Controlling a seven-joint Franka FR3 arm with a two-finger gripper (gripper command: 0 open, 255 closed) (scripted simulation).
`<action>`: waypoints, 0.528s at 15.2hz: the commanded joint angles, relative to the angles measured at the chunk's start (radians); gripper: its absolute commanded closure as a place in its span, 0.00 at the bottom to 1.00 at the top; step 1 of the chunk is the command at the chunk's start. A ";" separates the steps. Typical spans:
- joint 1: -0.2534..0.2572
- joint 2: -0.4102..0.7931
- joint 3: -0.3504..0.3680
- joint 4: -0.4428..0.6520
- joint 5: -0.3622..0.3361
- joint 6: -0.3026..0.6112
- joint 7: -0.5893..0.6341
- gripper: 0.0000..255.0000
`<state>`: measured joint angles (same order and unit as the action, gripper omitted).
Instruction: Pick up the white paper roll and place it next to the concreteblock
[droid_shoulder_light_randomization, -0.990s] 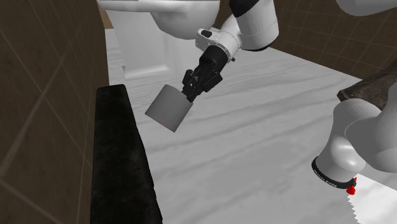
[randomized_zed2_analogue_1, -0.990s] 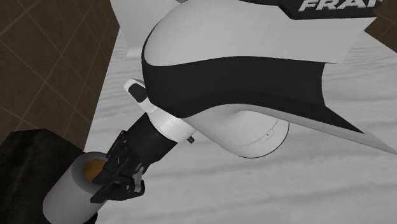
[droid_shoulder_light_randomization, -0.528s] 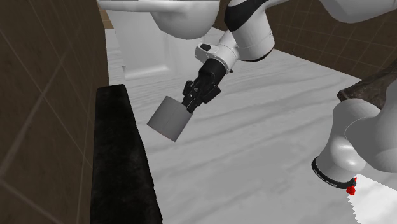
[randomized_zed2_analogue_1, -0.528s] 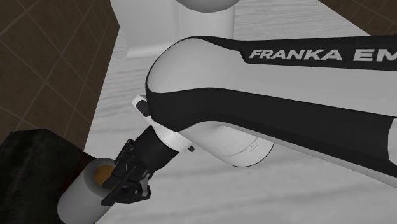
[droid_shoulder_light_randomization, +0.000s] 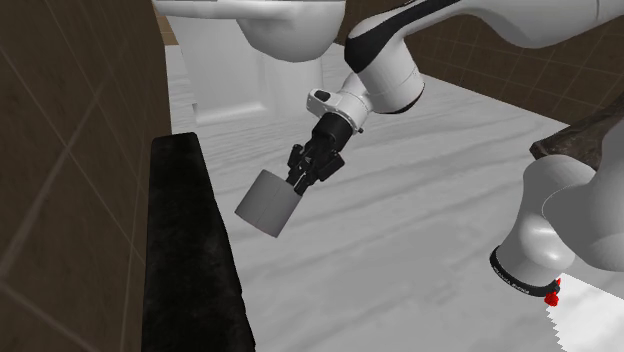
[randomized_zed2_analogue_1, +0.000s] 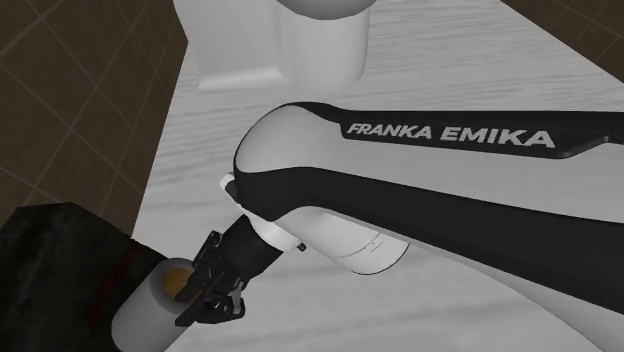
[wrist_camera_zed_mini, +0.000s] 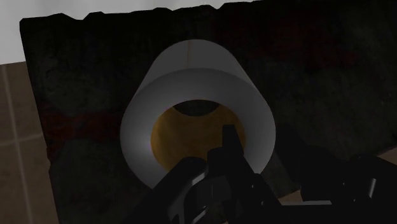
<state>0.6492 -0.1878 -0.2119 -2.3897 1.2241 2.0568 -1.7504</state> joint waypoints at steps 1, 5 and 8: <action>0.001 0.016 -0.002 -0.005 0.013 0.004 -0.026 1.00; 0.004 0.051 -0.005 -0.018 0.043 0.014 -0.078 1.00; 0.005 0.080 -0.006 -0.026 0.067 0.020 -0.118 1.00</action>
<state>0.6542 -0.1203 -0.2173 -2.4155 1.2819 2.0758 -1.8534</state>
